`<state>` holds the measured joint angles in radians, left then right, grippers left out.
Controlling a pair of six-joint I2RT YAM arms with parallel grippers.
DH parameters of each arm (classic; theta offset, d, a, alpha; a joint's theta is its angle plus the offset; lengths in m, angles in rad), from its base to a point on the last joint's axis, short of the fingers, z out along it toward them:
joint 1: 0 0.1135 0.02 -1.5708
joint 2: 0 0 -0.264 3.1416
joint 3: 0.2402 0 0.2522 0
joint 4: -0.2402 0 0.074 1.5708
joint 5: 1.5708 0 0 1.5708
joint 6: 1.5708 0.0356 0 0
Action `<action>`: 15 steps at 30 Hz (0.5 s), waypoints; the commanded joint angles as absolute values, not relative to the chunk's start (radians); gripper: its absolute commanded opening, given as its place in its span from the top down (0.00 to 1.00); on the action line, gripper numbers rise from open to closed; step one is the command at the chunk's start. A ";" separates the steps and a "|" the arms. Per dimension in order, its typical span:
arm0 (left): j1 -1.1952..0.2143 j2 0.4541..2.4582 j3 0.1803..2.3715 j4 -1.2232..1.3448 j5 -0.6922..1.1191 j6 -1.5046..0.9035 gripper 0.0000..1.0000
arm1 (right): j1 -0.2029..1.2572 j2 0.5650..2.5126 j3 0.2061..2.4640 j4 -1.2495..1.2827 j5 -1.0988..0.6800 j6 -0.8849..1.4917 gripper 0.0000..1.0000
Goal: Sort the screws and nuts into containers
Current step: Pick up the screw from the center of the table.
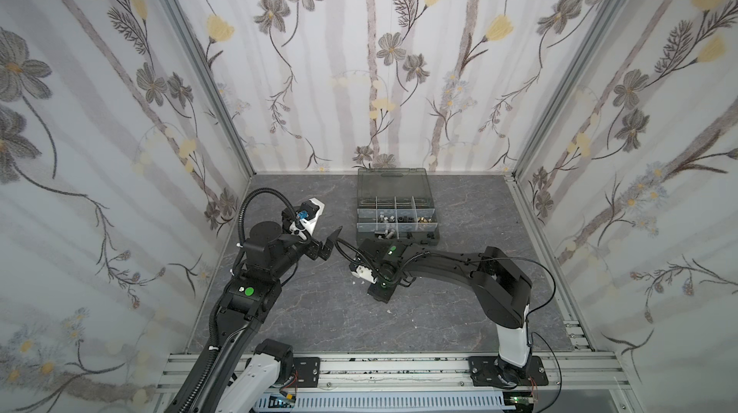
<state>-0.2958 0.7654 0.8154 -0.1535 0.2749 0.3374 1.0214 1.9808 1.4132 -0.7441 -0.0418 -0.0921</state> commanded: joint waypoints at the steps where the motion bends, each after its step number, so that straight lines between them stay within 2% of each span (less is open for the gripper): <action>1: -0.296 0.762 0.818 -0.120 0.285 0.343 0.00 | 1.025 1.992 1.410 -0.730 -0.003 -0.131 0.47; 6: -0.296 0.756 0.816 -0.121 0.277 0.344 0.00 | 1.024 2.014 1.419 -0.724 0.020 -0.142 0.51; 15: -0.297 0.754 0.813 -0.118 0.278 0.344 0.00 | 1.025 2.012 1.392 -0.725 0.027 -0.143 0.72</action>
